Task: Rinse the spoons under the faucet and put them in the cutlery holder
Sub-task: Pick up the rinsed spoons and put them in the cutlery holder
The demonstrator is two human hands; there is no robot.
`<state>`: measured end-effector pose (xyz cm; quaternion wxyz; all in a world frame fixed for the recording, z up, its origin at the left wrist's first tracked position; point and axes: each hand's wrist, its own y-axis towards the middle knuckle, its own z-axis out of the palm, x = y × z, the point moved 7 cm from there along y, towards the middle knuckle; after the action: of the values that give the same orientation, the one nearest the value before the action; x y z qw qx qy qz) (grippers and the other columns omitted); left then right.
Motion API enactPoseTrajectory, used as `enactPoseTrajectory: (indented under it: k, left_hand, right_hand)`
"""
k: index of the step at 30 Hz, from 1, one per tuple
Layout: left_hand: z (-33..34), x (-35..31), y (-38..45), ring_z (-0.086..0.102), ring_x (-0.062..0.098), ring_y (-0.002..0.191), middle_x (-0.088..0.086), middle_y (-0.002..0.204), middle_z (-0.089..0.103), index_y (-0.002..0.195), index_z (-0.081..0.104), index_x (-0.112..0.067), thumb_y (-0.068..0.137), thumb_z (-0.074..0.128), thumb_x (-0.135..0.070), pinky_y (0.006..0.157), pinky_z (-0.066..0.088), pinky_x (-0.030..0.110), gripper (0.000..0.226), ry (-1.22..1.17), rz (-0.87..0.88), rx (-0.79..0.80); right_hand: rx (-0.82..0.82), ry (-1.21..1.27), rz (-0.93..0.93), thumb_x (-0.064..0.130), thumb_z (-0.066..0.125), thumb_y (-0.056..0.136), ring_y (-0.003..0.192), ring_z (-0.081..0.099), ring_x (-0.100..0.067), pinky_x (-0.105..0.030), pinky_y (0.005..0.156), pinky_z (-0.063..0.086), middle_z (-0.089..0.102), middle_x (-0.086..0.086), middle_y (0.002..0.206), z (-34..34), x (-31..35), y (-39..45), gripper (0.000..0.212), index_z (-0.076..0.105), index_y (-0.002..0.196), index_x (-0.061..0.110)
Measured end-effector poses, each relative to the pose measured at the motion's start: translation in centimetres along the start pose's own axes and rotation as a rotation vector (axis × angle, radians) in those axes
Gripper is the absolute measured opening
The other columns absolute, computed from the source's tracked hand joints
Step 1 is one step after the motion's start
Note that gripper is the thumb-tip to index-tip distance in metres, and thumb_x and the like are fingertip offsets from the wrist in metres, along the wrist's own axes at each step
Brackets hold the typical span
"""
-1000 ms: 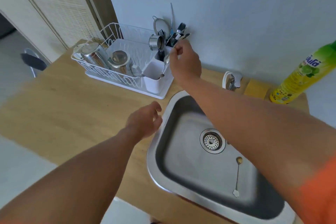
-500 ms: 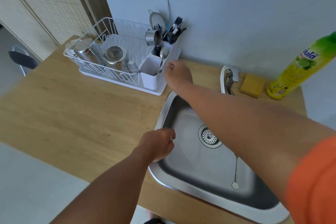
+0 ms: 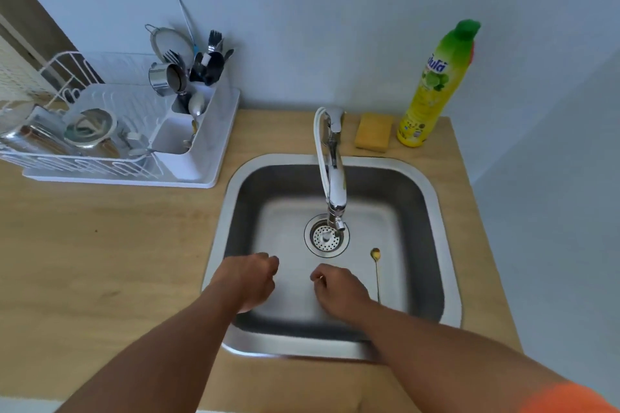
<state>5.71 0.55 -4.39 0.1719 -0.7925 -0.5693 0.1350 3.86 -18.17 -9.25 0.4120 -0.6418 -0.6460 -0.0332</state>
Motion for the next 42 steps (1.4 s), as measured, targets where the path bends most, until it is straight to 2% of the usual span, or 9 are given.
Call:
enactPoseTrajectory:
  k: [9,12,15,18,21,24,31,35,42]
  left_hand:
    - [2.4,-2.1,0.3,0.067,0.021,0.091,-0.003,0.113,0.069,0.117,0.062,-0.028,0.099,0.045,-0.036,0.069,0.048,0.032,0.026,-0.073,0.002,0.012]
    - [-0.2,-0.3,-0.5,0.067,0.024,0.096,0.001,0.111,0.072,0.118,0.068,-0.022,0.095,0.059,-0.031,0.079,0.053,0.036,0.026,-0.063,0.03,-0.202]
    - [-2.7,2.4,-1.6,0.064,0.034,0.095,0.011,0.105,0.071,0.107,0.073,-0.01,0.083,0.067,-0.018,0.078,0.052,0.045,0.026,-0.002,0.067,-0.45]
    - [-3.6,5.3,-2.6,0.058,0.039,0.104,0.012,0.115,0.066,0.114,0.069,-0.009,0.084,0.051,-0.025,0.084,0.05,0.05,0.038,0.014,0.019,-0.54]
    - [-2.7,7.1,-3.5,0.054,0.038,0.123,0.011,0.134,0.062,0.132,0.063,-0.007,0.092,0.045,-0.029,0.099,0.048,0.053,0.049,-0.042,0.024,-0.529]
    - [-1.2,8.1,-4.1,0.046,0.037,0.14,0.015,0.151,0.053,0.146,0.053,-0.003,0.1,0.039,-0.032,0.115,0.038,0.051,0.056,-0.138,0.002,-0.536]
    - [0.5,10.1,-4.0,0.003,0.02,0.16,0.0,0.173,0.011,0.166,0.009,-0.018,0.1,0.017,-0.053,0.128,0.005,0.05,0.075,-0.236,-0.263,-0.403]
    - [0.8,10.2,-4.0,-0.01,0.017,0.159,-0.003,0.174,-0.004,0.165,-0.003,-0.023,0.099,0.011,-0.057,0.128,0.0,0.05,0.076,-0.193,-0.301,-0.361]
    - [0.9,10.2,-4.1,-0.016,0.019,0.158,-0.002,0.173,-0.012,0.164,-0.012,-0.025,0.099,0.009,-0.059,0.128,-0.004,0.05,0.076,-0.166,-0.319,-0.33]
  right_hand:
    - [-0.059,-0.208,0.283,0.031,0.042,0.101,0.106,0.066,-0.032,-0.033,0.074,0.044,0.067,-0.01,0.119,-3.9,-8.7,-1.0,0.023,0.054,0.115,0.017]
    - [-0.092,-0.155,0.383,0.028,0.043,0.102,0.104,0.065,-0.031,-0.036,0.076,0.051,0.065,-0.012,0.118,-4.9,-10.1,-1.0,0.023,0.048,0.119,0.013]
    - [-0.095,-0.128,0.447,0.024,0.046,0.102,0.104,0.066,-0.031,-0.035,0.074,0.05,0.065,-0.012,0.118,-5.1,-10.9,-0.9,0.021,0.046,0.118,0.01]
    - [-0.092,-0.127,0.501,0.023,0.049,0.101,0.106,0.066,-0.031,-0.035,0.077,0.052,0.065,-0.012,0.12,-5.0,-11.3,-0.9,0.025,0.048,0.123,0.01]
    - [-0.075,-0.145,0.523,0.022,0.05,0.101,0.108,0.066,-0.031,-0.04,0.086,0.057,0.064,-0.012,0.122,-4.6,-11.4,-0.9,0.025,0.05,0.122,0.01]
    - [-0.077,-0.182,0.527,0.02,0.053,0.098,0.11,0.066,-0.031,-0.038,0.083,0.056,0.065,-0.011,0.121,-4.4,-11.1,-0.7,0.021,0.054,0.117,0.011]
    - [0.059,-0.285,0.431,0.021,0.05,0.093,0.101,0.067,-0.026,-0.029,0.07,0.044,0.069,-0.005,0.116,-2.8,-8.6,-0.2,0.008,0.056,0.095,0.018]
    - [0.034,-0.261,0.315,0.032,0.049,0.09,0.103,0.067,-0.029,-0.033,0.073,0.043,0.069,-0.006,0.115,-1.0,-4.6,0.1,0.014,0.051,0.095,0.019]
    - [-0.201,0.14,-0.08,0.039,0.059,0.077,0.073,0.065,-0.024,-0.034,0.066,0.054,0.067,0.006,0.067,-2.6,13.4,2.4,0.017,0.054,0.075,0.022]
